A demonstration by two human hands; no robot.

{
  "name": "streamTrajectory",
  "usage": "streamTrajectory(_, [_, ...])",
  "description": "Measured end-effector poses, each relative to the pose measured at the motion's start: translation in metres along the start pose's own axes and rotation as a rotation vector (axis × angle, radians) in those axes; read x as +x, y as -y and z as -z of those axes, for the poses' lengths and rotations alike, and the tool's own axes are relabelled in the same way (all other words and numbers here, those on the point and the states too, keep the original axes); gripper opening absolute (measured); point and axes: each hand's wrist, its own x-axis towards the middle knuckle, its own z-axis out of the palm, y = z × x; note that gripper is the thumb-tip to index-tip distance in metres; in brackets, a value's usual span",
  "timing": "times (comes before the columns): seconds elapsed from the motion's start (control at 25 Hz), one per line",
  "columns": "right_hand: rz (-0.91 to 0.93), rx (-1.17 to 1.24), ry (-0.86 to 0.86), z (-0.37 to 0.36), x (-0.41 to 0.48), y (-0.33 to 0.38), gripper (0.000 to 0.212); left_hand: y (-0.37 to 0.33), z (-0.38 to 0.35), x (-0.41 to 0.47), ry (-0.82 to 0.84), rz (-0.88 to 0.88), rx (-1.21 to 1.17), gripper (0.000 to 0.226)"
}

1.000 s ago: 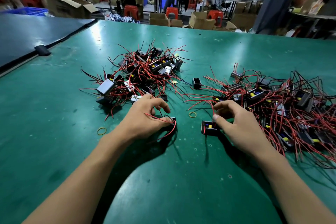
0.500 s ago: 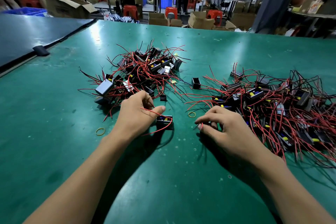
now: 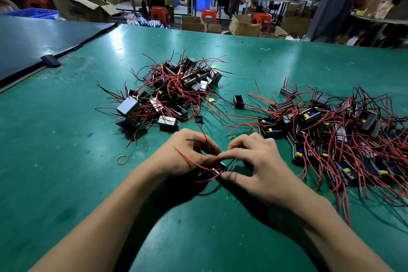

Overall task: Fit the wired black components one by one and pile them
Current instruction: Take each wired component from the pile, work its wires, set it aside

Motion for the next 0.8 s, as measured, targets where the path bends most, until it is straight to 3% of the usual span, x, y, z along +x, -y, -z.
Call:
streamTrajectory(0.32, [0.041,0.039,0.144,0.000,-0.002,0.011,0.015,0.002,0.001,0.001,0.007,0.069,-0.043,0.017])
streamTrajectory(0.6, [0.030,0.013,0.261,0.007,-0.004,0.013,0.014,0.000,0.002,0.001,0.028,0.079,-0.023,0.022])
streamTrajectory(0.68, [0.031,0.007,0.267,0.007,-0.003,0.014,0.019,-0.001,0.001,0.000,0.020,0.079,-0.016,0.026])
streamTrajectory(0.8, [-0.029,0.104,0.144,0.014,-0.001,0.008,0.040,-0.002,0.003,-0.001,-0.032,0.093,-0.059,0.029])
